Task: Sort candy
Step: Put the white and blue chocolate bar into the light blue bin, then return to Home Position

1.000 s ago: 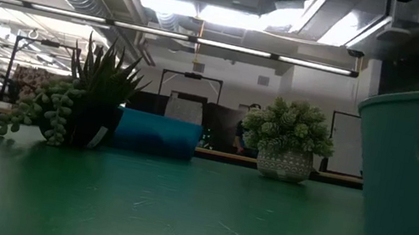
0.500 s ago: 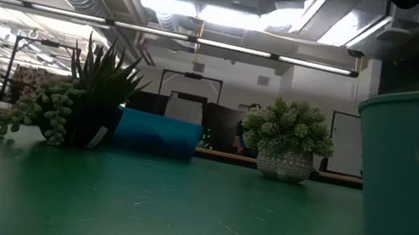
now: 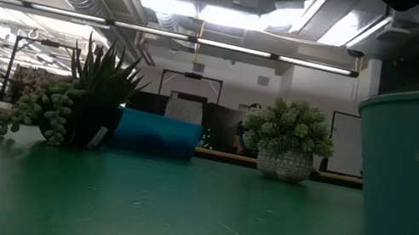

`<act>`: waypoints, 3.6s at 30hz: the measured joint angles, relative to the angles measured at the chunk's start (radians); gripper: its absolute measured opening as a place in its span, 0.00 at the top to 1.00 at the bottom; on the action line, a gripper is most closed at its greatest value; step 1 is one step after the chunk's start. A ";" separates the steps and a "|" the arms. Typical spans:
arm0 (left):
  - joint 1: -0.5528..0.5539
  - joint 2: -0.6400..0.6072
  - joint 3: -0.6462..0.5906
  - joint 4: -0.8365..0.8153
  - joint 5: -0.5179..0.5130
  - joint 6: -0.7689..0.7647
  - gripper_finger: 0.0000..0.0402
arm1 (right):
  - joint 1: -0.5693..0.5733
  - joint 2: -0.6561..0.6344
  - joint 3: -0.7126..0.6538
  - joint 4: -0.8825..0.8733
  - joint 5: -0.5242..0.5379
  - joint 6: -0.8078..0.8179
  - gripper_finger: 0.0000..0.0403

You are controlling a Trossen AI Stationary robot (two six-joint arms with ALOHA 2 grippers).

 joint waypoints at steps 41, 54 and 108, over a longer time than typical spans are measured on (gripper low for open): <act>-0.005 -0.059 0.000 -0.035 -0.017 0.009 0.55 | -0.009 0.000 0.002 -0.055 -0.064 0.051 0.55; -0.064 -0.411 0.000 -0.121 -0.027 0.005 0.55 | -0.063 0.002 0.243 -0.501 -0.003 0.028 0.98; -0.084 -1.565 -0.977 0.258 -0.153 0.138 0.55 | -0.521 -1.715 -1.323 0.923 0.383 -0.495 0.98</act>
